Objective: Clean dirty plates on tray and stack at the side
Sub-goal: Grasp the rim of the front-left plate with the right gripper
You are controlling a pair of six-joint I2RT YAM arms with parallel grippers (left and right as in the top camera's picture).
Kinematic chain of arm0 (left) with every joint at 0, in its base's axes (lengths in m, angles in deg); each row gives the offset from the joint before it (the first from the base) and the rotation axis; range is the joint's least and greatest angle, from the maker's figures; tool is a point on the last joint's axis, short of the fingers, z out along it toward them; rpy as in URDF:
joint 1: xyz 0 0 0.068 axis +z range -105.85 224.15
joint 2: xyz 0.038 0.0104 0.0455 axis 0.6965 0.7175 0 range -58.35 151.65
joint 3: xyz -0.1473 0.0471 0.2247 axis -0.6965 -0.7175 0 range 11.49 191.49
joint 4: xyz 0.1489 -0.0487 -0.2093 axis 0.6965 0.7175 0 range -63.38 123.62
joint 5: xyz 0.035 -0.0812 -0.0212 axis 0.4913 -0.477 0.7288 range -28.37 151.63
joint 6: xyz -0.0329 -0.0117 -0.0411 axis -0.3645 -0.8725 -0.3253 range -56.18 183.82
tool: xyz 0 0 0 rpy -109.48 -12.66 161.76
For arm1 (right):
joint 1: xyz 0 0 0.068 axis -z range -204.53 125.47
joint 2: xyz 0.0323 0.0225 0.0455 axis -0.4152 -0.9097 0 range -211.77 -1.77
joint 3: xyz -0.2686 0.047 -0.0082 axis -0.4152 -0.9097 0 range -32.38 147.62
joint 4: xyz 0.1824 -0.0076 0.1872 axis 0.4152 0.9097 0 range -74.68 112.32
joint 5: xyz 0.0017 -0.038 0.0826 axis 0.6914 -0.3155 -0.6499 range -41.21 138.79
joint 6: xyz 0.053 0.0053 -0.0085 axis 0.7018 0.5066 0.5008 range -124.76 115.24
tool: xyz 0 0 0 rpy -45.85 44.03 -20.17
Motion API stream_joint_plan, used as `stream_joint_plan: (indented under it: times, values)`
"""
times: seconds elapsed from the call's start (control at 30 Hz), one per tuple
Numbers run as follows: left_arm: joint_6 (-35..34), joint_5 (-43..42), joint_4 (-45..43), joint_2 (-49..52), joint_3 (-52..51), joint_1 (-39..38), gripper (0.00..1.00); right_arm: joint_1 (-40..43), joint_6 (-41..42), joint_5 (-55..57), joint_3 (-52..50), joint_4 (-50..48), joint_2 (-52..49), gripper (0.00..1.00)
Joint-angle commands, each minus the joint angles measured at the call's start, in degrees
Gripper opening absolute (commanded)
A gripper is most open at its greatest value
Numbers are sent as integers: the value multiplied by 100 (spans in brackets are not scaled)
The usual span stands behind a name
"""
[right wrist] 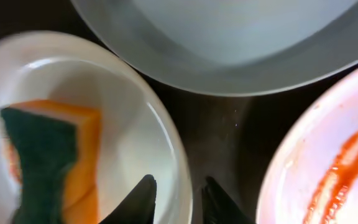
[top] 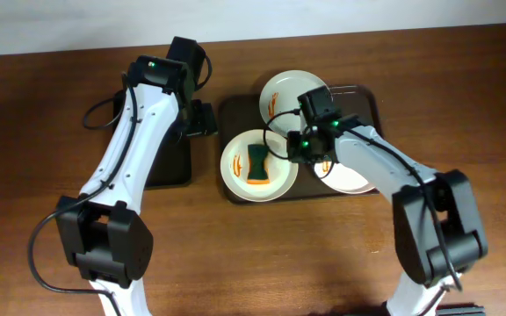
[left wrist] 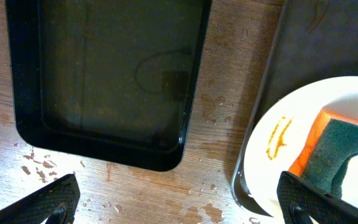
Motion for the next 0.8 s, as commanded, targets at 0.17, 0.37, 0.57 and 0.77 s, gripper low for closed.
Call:
stream_joint_plan:
  times: [0.17, 0.37, 0.57, 0.77]
  values:
    - [13, -103, -9, 4, 9, -4, 100, -92, 70, 199, 33, -55, -289, 10]
    - [389, -730, -81, 33, 9, -4, 100, -94, 72, 197, 11, -28, -291, 4]
    - [1220, -2280, -299, 472, -9, -2, 100, -92, 70, 197, 11, -33, -291, 4]
    - [1523, -2708, -516, 1080, -31, -42, 100, -92, 72, 195, 11, -33, -291, 4]
